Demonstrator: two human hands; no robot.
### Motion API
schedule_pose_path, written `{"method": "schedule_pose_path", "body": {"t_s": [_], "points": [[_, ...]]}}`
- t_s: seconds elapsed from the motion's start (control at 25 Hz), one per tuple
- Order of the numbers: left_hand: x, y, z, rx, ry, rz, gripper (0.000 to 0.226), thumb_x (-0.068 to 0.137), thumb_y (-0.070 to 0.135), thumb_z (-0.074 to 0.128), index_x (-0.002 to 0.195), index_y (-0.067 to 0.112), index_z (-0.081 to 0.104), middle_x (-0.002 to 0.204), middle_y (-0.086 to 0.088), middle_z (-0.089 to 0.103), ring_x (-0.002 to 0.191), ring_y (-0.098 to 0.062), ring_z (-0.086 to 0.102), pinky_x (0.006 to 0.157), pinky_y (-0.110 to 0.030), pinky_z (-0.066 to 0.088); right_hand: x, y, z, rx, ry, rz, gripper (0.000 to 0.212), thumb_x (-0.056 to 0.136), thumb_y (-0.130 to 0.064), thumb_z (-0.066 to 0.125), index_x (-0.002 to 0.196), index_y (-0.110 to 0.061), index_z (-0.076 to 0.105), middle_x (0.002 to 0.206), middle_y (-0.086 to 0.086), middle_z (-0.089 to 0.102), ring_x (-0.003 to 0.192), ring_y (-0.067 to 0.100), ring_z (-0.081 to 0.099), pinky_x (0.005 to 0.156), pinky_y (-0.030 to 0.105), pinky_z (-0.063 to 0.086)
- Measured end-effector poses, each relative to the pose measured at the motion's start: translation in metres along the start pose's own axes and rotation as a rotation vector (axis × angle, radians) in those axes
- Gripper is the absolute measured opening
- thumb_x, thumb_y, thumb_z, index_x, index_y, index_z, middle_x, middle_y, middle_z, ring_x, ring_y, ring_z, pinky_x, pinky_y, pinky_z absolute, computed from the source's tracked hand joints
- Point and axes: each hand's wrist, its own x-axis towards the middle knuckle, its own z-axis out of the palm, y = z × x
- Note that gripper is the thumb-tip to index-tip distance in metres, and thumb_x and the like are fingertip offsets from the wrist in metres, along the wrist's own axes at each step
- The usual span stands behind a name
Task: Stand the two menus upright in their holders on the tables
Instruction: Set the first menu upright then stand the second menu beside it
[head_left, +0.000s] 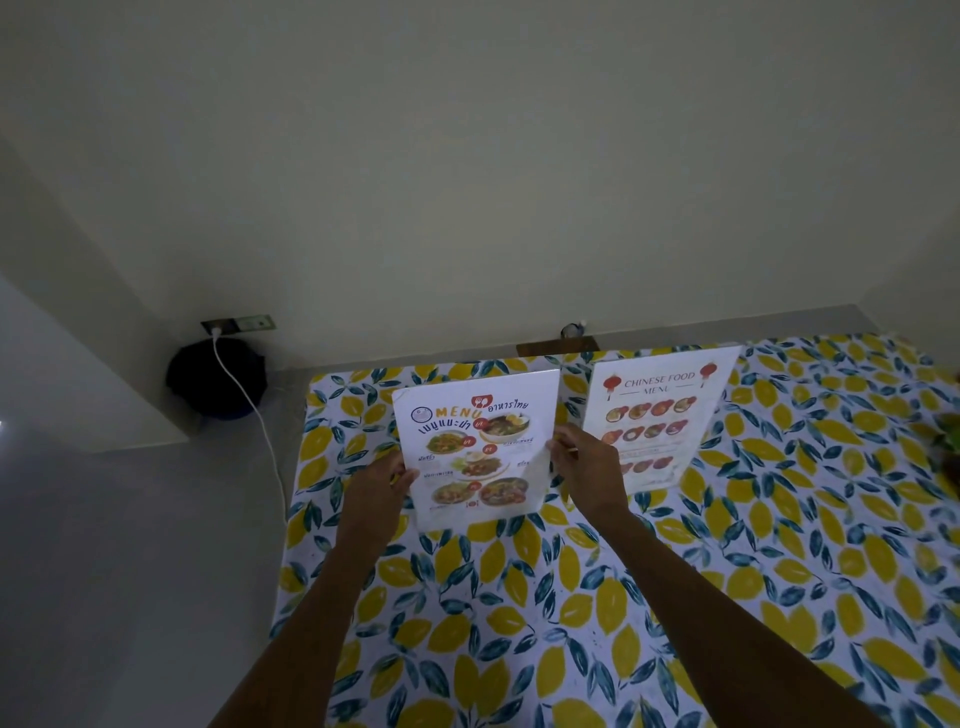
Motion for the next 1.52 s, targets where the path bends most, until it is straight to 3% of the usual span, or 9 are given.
{"method": "schedule_pose_path", "body": {"t_s": [0.16,0.32,0.56,0.72,0.8,0.96,1.08,1.28,1.52], "points": [[-0.006,0.005,0.005,0.076,0.051,-0.019,0.018,0.095,0.028,0.058,0.094,0.011,0.061,0.079,-0.004,0.069,0.062,-0.019,0.058,0.051,-0.029,0.041,-0.001,0.000,0.004,-0.048,-0.001,0.056,0.010,0.096,-0.021,0.055,0.095,-0.017,0.064,0.083,0.007,0.072,0.066,0.018,0.065,0.059,0.040,0.057],[-0.009,0.004,0.014,0.090,0.043,-0.087,0.024,0.097,0.032,0.052,0.092,0.010,0.057,0.080,-0.009,0.067,0.065,-0.023,0.060,0.055,-0.036,0.045,-0.002,-0.003,0.008,-0.074,0.012,0.085,0.012,0.096,-0.021,0.054,0.089,-0.016,0.063,0.080,0.008,0.070,0.066,0.021,0.063,0.058,0.039,0.054],[-0.012,0.000,0.019,0.061,0.006,-0.110,0.028,0.097,0.042,0.044,0.099,0.016,0.051,0.086,-0.005,0.062,0.076,-0.026,0.063,0.056,-0.033,0.044,0.005,-0.004,0.001,-0.105,-0.079,0.081,0.018,0.097,-0.022,0.054,0.086,-0.011,0.063,0.077,0.012,0.069,0.064,0.023,0.061,0.055,0.031,0.044],[-0.028,0.014,0.021,0.063,0.045,-0.137,0.042,0.095,0.053,0.042,0.118,0.018,0.047,0.106,-0.002,0.060,0.086,-0.021,0.064,0.064,-0.036,0.053,0.003,-0.003,-0.013,-0.197,-0.187,0.027,0.021,0.097,-0.029,0.050,0.102,-0.012,0.061,0.089,0.013,0.071,0.077,0.029,0.066,0.061,0.029,0.042],[-0.039,0.018,0.023,0.271,0.130,-0.184,0.053,0.093,0.060,0.040,0.118,0.014,0.049,0.107,-0.007,0.061,0.090,-0.026,0.064,0.069,-0.040,0.053,-0.006,0.003,-0.023,-0.358,-0.270,-0.089,0.030,0.097,-0.034,0.046,0.118,-0.014,0.054,0.101,0.012,0.068,0.087,0.033,0.066,0.063,0.033,0.046],[-0.056,0.025,0.040,0.510,0.135,0.029,0.055,0.091,0.063,0.036,0.103,0.013,0.057,0.096,-0.007,0.063,0.084,-0.027,0.063,0.071,-0.039,0.051,-0.027,0.031,-0.057,-0.645,-0.355,-0.204,0.036,0.096,-0.036,0.047,0.126,-0.016,0.052,0.111,0.010,0.063,0.101,0.031,0.060,0.070,0.044,0.054],[-0.069,0.054,0.071,0.577,0.089,0.208,0.053,0.091,0.060,0.046,0.103,0.012,0.064,0.097,-0.009,0.069,0.088,-0.029,0.066,0.073,-0.040,0.053,-0.038,0.057,-0.087,-0.698,-0.342,-0.158,0.034,0.095,-0.036,0.050,0.124,-0.018,0.054,0.115,0.008,0.064,0.105,0.030,0.061,0.069,0.043,0.055],[-0.064,0.118,0.123,0.514,-0.013,0.359,0.051,0.094,0.061,0.041,0.100,0.017,0.065,0.095,-0.004,0.067,0.092,-0.027,0.064,0.079,-0.039,0.053,-0.044,0.096,-0.131,-0.720,-0.331,-0.026,0.039,0.097,-0.036,0.047,0.131,-0.018,0.051,0.123,0.007,0.061,0.114,0.029,0.056,0.075,0.045,0.055],[-0.033,0.181,0.166,0.539,-0.060,0.262,0.054,0.092,0.063,0.039,0.103,0.016,0.063,0.094,-0.003,0.068,0.087,-0.025,0.066,0.072,-0.038,0.054,-0.027,0.145,-0.170,-0.705,-0.353,0.028,0.037,0.097,-0.037,0.046,0.129,-0.018,0.050,0.124,0.008,0.060,0.115,0.030,0.055,0.080,0.046,0.056]]}}
